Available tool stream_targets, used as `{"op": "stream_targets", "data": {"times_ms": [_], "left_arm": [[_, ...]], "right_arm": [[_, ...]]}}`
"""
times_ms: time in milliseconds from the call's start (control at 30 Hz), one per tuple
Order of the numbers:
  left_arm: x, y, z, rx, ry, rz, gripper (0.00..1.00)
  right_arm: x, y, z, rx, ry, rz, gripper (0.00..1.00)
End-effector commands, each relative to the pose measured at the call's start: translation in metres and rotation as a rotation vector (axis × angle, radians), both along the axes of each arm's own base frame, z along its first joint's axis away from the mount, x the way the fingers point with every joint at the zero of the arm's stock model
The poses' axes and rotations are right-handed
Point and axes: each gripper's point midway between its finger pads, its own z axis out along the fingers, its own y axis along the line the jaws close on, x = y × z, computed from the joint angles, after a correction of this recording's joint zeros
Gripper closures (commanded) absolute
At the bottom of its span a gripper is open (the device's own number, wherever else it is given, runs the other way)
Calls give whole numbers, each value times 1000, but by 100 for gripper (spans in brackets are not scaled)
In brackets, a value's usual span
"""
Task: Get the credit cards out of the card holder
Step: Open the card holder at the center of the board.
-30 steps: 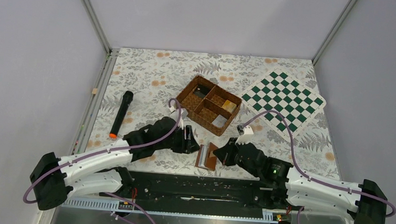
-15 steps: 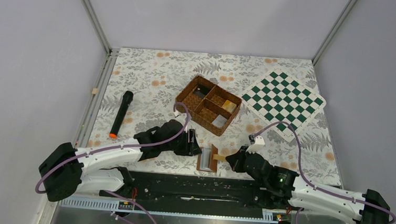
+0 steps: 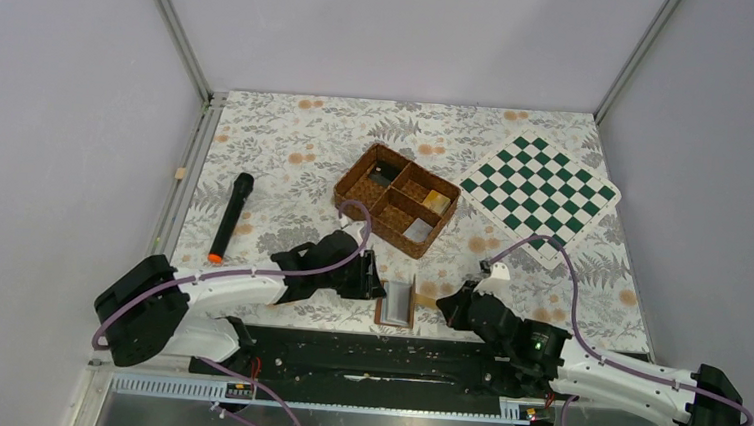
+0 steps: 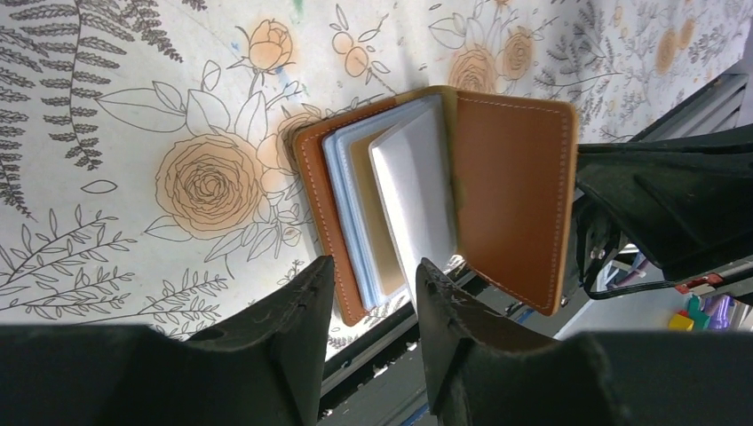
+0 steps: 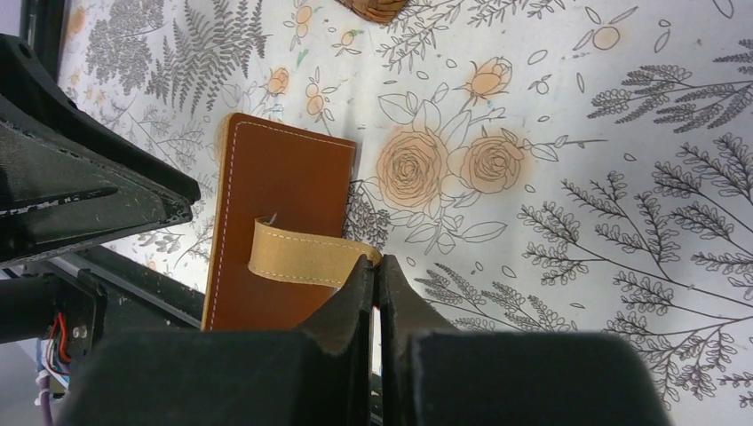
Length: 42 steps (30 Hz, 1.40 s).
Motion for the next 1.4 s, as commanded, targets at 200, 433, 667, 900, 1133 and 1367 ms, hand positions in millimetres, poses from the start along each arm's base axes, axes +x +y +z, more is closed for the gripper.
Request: {"op": "stream_targets", "data": {"times_ms": [200, 433, 667, 900, 1133, 1367], "left_arm": [[5, -5, 2, -25, -25, 12, 62], [-1, -19, -2, -73, 10, -28, 62], [-2, -21, -8, -61, 24, -27, 62], [-4, -29, -2, -82, 25, -51, 63], [-1, -19, -4, -39, 10, -17, 57], [-3, -11, 3, -33, -2, 1, 55]], "right_arm": [[4, -22, -18, -24, 25, -117, 100], [4, -24, -18, -36, 26, -120, 100], [1, -33, -31, -87, 77, -158, 100], [2, -29, -29, -82, 69, -144, 100], [2, -31, -30, -87, 66, -142, 100], [3, -34, -29, -104, 63, -153, 100]]}}
